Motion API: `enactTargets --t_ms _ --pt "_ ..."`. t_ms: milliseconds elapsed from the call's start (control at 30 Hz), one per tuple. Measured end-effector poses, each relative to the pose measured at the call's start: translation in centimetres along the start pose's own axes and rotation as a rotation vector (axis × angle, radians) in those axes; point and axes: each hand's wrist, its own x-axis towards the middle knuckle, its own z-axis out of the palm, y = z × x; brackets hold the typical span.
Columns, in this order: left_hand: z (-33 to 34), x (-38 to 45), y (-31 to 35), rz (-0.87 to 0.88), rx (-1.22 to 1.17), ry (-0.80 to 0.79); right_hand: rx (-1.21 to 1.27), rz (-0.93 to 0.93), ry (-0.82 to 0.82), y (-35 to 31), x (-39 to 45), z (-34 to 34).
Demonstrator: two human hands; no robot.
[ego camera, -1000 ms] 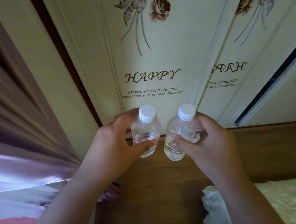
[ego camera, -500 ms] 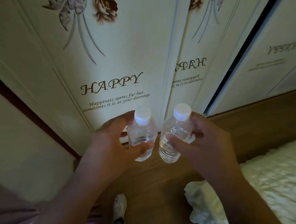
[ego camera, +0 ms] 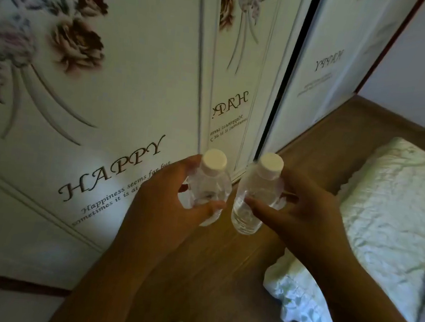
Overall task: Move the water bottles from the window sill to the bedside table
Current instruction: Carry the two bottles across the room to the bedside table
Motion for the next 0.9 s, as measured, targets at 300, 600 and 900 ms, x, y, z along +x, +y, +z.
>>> enactTargets --t_ms 300,600,900 --pt "-0.2 5.3 -2.7 0.091 -0.013 -0.132 -0.047 0.145 0.1 0.1 1.2 2.1" --pt "2.4 10.9 -1.7 0.14 -0.019 -0.2 -0.043 0.193 0.158 3.1 5.1 1.1" --pt "5.7 17.5 1.7 0.176 0.014 -0.193 0.056 0.164 0.184 7.3 11.8 -1.8"
